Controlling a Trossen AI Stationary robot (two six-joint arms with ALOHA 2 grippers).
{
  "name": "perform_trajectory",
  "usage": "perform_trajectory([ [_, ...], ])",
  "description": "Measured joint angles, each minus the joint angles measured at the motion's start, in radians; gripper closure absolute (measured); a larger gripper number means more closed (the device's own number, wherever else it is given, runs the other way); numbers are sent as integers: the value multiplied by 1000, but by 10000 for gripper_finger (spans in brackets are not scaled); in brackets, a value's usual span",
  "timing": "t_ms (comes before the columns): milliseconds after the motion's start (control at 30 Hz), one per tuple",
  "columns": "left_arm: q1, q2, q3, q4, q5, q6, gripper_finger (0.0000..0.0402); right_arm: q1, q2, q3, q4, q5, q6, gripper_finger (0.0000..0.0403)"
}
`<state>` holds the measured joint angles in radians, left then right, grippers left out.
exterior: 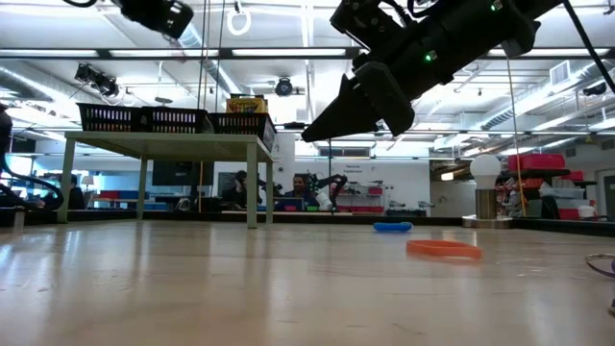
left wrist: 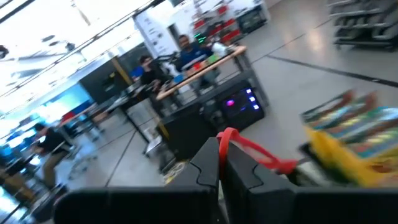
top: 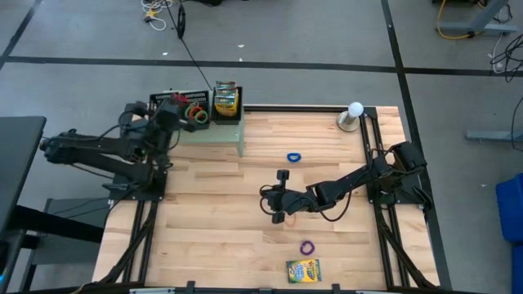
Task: Pick & Place Office Desk Supplies
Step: Put the red rubber band into the left black bin on the shelf
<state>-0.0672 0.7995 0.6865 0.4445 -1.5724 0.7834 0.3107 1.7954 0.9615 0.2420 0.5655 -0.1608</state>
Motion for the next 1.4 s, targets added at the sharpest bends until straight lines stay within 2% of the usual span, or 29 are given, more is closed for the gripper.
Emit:
perform_trajectory([
  [100,56,-42,0,-155,1,-101,395,0,0,0,0,0,7,378],
  [300,185,-98,-1,-574,20,-419,395,0,0,0,-1,-1,14,378],
  [367,232,-117,-1,-679,105,-520,395,0,0,0,-1,-3,14,378],
  [533,396,-149,42,-943,453,-822,397,0,0,0,-1,-6,14,378],
  [667,535,-141,109,-1172,563,-943,397,0,0,0,-1,-6,14,378],
  [767,602,-139,136,-1264,585,-978,397,0,0,0,-1,-6,14,378],
  [1000,676,-120,138,-1322,673,-986,385,0,0,0,-1,-6,16,378],
  [1167,698,-75,138,-1364,681,-983,333,0,0,0,-1,-8,19,378],
  [1267,695,-70,138,-1371,682,-928,298,-1,0,0,-1,-8,19,378],
  [1400,695,-70,190,-1424,701,-933,252,-1,0,0,-1,-8,19,378],
])
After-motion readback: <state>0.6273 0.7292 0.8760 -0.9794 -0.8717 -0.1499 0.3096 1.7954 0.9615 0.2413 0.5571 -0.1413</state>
